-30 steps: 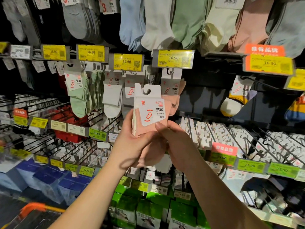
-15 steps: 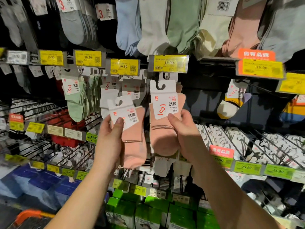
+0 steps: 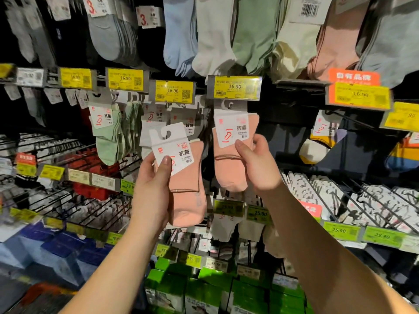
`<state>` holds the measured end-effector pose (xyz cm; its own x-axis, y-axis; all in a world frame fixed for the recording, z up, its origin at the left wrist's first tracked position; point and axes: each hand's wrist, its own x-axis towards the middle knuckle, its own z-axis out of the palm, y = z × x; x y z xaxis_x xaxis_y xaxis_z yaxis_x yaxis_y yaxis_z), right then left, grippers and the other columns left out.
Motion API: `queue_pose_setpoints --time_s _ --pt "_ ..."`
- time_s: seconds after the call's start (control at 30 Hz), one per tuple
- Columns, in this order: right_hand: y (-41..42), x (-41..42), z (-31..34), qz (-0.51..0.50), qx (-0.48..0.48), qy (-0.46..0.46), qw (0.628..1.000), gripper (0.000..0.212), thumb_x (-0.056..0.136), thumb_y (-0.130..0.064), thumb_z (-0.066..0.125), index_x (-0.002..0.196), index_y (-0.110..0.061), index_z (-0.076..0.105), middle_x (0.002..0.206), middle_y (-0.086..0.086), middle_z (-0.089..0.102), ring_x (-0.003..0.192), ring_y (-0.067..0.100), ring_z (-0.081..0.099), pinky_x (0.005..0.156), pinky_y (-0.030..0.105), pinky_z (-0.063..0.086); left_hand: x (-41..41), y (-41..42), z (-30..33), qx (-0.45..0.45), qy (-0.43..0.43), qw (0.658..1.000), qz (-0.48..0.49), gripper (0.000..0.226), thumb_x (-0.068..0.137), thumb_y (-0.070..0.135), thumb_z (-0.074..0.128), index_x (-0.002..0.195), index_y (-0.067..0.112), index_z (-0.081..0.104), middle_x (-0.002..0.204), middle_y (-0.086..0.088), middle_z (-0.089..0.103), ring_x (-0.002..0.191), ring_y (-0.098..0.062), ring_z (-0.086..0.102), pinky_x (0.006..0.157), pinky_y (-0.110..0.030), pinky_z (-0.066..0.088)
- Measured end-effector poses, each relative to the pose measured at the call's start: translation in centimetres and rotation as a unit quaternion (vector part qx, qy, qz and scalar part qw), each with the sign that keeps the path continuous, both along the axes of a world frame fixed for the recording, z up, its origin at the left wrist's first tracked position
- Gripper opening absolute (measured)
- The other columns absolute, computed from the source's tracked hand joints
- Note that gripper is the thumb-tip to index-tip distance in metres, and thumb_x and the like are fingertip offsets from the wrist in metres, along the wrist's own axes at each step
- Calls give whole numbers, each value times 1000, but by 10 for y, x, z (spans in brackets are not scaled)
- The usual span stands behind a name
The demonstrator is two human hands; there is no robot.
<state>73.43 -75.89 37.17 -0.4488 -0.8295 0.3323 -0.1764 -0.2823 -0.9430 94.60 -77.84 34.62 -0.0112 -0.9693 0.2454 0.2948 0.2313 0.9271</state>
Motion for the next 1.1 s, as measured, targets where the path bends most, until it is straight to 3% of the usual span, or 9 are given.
queue_pose_setpoints --time_s 0.07,0.23,0.37,0.57,0.7,0.8,0.93,1.0,1.1 --pt "-1 -3 -1 -3 -1 -7 1000 22 101 -23 57 119 -17 46 112 -8 65 104 8 64 92 31 51 -1 2 3 -2 3 1000 -7 17 102 25 55 118 31 60 113 0 75 106 -19 71 102 -49 50" --pt "-10 -3 -5 -17 26 5 1000 31 101 -30 57 127 -19 46 121 -5 65 110 13 63 95 35 50 -5 5 9 -7 5 1000 -14 40 90 38 60 127 24 59 116 -2 74 110 -22 70 104 -54 48" --pt "-22 -5 -3 -50 64 54 995 42 102 -37 52 138 -17 43 125 -7 60 110 11 58 87 28 42 -11 4 9 3 22 1000 -22 21 99 27 58 120 27 62 115 -3 74 110 -24 70 105 -55 47" --pt "-44 -14 -3 -80 129 140 978 52 105 -42 43 149 -15 38 141 5 56 125 25 54 86 27 36 -19 6 14 -2 10 1000 -28 45 91 39 61 132 21 57 119 -1 73 111 -24 69 105 -56 47" --pt "-56 -21 0 -88 168 162 968 56 105 -44 39 151 -14 34 144 8 54 128 30 53 88 30 38 -25 4 14 9 25 999 -38 34 101 25 57 134 15 54 120 -6 72 112 -25 69 104 -50 50" --pt "-60 -25 -3 -76 184 161 967 58 104 -47 41 150 -13 35 143 9 55 127 30 54 93 33 40 -30 4 16 10 17 999 -43 27 103 21 53 130 19 56 114 -3 74 105 -21 71 93 -39 55" --pt "-49 -29 -15 -99 174 127 971 64 96 -57 52 143 -15 40 140 6 49 127 24 52 104 39 44 -32 2 15 18 14 998 -52 31 103 21 53 134 18 53 112 -2 75 102 -19 72 94 -41 55" --pt "-34 -26 -21 -139 129 115 975 55 97 -52 54 137 -16 46 135 5 47 123 18 51 105 35 44 -32 1 13 17 1 998 -56 29 103 24 54 131 21 54 113 -2 75 104 -21 71 99 -47 53" --pt "-3 -10 -25 -91 79 73 990 28 104 -39 47 117 -17 56 107 -4 59 93 5 56 80 17 43 -34 0 11 14 -9 998 -63 26 101 28 57 126 25 54 116 -3 74 109 -24 70 103 -53 50"
